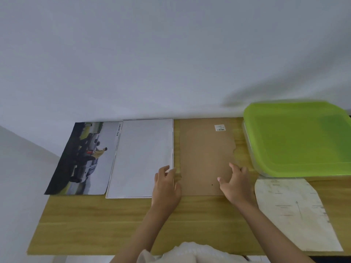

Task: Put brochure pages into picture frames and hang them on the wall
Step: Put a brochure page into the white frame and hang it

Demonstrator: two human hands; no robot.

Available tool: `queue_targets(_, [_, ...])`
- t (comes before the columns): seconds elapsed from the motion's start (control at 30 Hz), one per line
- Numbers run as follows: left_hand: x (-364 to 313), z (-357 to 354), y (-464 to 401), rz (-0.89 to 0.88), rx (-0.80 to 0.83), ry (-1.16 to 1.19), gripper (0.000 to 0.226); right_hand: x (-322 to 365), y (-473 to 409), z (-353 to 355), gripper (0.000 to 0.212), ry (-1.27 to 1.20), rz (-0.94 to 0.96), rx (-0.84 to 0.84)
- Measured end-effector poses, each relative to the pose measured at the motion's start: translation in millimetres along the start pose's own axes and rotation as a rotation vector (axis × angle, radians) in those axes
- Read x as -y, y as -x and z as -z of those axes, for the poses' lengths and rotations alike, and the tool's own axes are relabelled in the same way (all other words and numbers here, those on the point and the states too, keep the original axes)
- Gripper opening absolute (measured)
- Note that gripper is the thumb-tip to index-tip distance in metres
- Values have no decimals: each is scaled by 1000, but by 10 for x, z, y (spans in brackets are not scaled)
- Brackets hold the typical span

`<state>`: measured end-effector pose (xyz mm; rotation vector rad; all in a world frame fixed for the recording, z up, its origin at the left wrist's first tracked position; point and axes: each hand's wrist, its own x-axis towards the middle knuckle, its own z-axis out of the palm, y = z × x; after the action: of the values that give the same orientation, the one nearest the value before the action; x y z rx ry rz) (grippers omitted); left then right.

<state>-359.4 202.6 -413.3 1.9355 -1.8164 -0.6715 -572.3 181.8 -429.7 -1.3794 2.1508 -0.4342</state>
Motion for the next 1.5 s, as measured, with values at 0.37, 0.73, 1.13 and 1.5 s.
queue_targets(0.37, [1113, 813, -244, 231, -99, -54, 56, 1233, -1, -634, 60, -48, 207, 23])
queue_targets(0.73, [1660, 1073, -448, 210, 131, -124, 76, 1986, -546, -1093, 62, 95, 174, 86])
queue_targets(1.13, [1779, 1036, -475, 182, 138, -93, 76, 2160, -934, -1147, 82, 188, 96, 141])
queue_targets(1.5, [1770, 1030, -461, 200, 127, -73, 75, 2010, -645, -1157, 73, -124, 239, 93])
